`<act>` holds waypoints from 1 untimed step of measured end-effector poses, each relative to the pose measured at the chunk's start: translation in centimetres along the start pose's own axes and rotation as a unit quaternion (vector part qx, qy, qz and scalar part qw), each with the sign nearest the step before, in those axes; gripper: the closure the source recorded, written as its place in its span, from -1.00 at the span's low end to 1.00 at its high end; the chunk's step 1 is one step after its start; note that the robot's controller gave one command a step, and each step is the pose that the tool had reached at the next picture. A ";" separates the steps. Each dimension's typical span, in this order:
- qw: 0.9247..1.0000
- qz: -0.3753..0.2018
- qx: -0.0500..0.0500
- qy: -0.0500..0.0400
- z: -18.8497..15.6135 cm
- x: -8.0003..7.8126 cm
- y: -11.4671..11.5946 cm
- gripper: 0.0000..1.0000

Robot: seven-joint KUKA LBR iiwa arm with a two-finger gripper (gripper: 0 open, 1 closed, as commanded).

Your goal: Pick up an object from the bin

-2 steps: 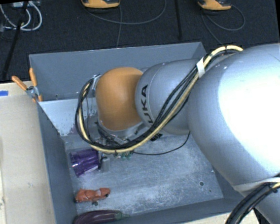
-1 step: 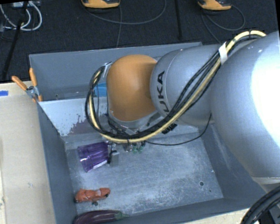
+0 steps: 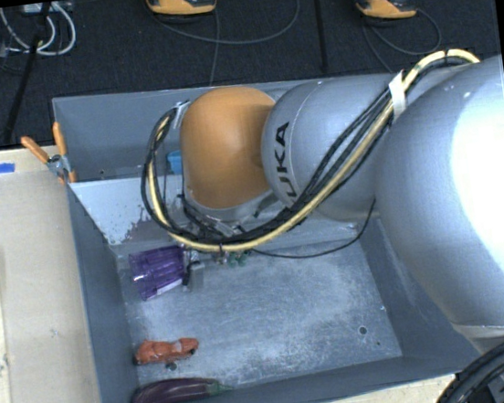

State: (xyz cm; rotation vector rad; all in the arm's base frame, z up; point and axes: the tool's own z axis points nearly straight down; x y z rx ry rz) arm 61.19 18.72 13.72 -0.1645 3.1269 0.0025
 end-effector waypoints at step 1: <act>1.000 -0.008 0.001 0.002 -15.8 1.1 -6.5 1.00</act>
Offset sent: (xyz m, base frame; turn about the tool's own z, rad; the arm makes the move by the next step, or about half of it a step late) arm 0.0000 0.0000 0.0000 0.0000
